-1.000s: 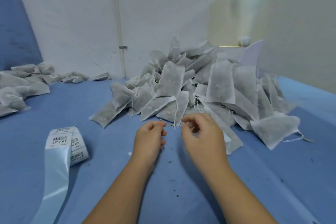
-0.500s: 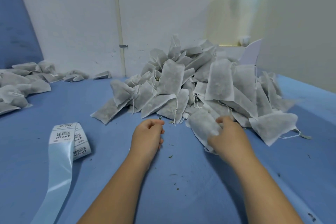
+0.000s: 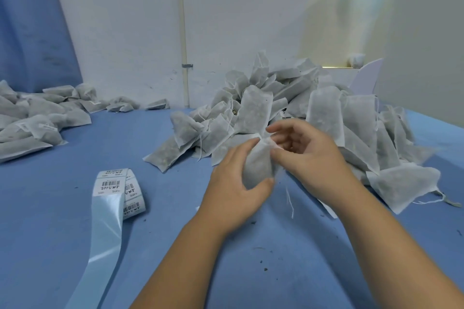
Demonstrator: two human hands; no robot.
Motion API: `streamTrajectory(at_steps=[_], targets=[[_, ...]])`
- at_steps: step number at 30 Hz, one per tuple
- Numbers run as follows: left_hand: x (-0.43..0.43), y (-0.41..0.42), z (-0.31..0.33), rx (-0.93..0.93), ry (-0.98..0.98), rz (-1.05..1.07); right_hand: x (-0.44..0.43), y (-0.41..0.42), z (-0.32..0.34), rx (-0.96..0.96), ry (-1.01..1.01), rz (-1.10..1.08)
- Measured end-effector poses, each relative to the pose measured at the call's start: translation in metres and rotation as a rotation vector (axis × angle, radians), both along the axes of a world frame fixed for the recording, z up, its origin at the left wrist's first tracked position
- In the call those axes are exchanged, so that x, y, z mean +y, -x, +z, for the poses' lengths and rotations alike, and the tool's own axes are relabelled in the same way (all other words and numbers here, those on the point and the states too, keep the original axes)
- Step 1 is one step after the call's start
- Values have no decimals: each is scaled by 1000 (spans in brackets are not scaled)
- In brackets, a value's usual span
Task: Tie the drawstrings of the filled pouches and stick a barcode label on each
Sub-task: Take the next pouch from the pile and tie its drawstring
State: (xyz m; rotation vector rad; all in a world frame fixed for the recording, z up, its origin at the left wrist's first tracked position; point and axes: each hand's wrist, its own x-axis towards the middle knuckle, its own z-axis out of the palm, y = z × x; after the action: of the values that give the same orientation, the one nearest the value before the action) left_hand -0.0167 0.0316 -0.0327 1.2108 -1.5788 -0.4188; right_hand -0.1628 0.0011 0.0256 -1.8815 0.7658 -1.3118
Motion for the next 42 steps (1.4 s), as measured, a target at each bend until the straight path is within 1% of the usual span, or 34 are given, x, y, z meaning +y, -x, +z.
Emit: streamTrajectory(at_steps=[3,6,10,13,16,18,23,26,28,31,35,38,42], targets=[[1,-2,-1,-35,-83,26,-3,-9,-6,-98,-12,23],[-1,-4,-3,-51,-108,75,-6,-13,-22,-174,-78,-56],[-7,-5,-7,22,-92,121,-11,-8,-37,-126,-179,-144],[-10,-8,-9,57,-62,160,-10,-8,-42,16,-274,-138],[-10,-11,-10,87,-45,181,-9,-12,-45,119,-195,-190],[-11,-12,-10,89,-38,190,-9,-11,-47,147,-137,-219],[-11,-14,-9,64,-13,212,-8,-6,-42,76,-132,-205],[-11,-16,-9,-10,-45,194,-8,-4,-39,59,-135,-216],[-10,-16,-8,-63,-61,175,-7,-3,-35,50,-171,-187],[-7,-15,-7,-127,-95,159,-1,-1,-29,-32,-289,-49],[-3,-10,-7,-187,-108,128,5,5,-18,-260,-401,124],[0,-7,-7,-191,-99,94,4,14,-9,-429,-454,195],[-1,-5,-8,-194,-115,102,-2,30,-3,-622,-485,261]])
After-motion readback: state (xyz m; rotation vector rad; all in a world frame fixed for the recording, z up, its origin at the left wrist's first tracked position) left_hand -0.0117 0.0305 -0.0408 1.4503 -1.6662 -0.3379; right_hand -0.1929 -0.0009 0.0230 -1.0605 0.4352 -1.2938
